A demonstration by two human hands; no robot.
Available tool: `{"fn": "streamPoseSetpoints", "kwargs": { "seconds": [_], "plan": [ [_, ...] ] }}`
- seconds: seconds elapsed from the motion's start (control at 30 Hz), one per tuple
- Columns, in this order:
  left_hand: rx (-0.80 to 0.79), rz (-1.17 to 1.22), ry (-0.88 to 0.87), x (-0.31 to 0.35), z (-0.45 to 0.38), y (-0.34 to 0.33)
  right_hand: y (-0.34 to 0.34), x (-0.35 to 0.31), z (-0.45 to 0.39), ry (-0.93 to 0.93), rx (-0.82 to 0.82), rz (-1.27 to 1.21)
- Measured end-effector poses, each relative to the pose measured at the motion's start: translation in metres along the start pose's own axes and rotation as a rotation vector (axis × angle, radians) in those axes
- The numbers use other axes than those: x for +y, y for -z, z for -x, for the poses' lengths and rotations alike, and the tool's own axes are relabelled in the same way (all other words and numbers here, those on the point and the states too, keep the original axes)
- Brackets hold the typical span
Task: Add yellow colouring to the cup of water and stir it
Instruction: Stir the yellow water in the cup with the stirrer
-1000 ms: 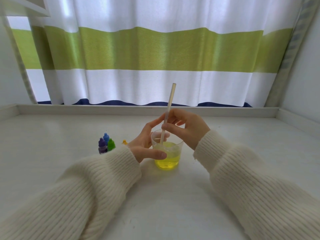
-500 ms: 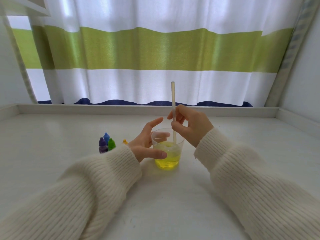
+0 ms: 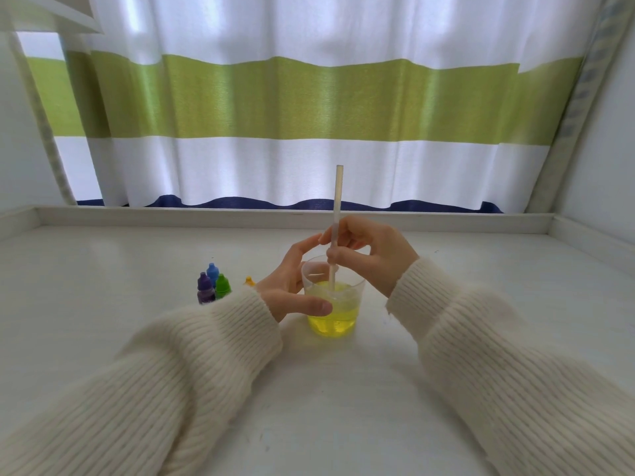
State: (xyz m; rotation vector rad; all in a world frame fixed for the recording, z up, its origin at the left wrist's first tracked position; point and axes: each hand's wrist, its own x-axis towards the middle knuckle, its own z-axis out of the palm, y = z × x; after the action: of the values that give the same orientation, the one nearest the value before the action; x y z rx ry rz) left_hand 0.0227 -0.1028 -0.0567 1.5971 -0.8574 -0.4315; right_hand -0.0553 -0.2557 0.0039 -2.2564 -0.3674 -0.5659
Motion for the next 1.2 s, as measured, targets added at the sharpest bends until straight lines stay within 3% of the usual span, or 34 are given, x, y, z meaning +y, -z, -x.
{"fn": "streamPoseSetpoints", "kwargs": {
  "seconds": [0.83,1.2],
  "plan": [
    [0.039,0.003,0.047,0.007,0.002,-0.004,0.0,0.019,-0.007,0.067,0.117,0.252],
    [0.033,0.024,0.038,0.006,0.004,-0.004,0.0,0.011,-0.004,0.027,0.05,0.072]
  ]
}}
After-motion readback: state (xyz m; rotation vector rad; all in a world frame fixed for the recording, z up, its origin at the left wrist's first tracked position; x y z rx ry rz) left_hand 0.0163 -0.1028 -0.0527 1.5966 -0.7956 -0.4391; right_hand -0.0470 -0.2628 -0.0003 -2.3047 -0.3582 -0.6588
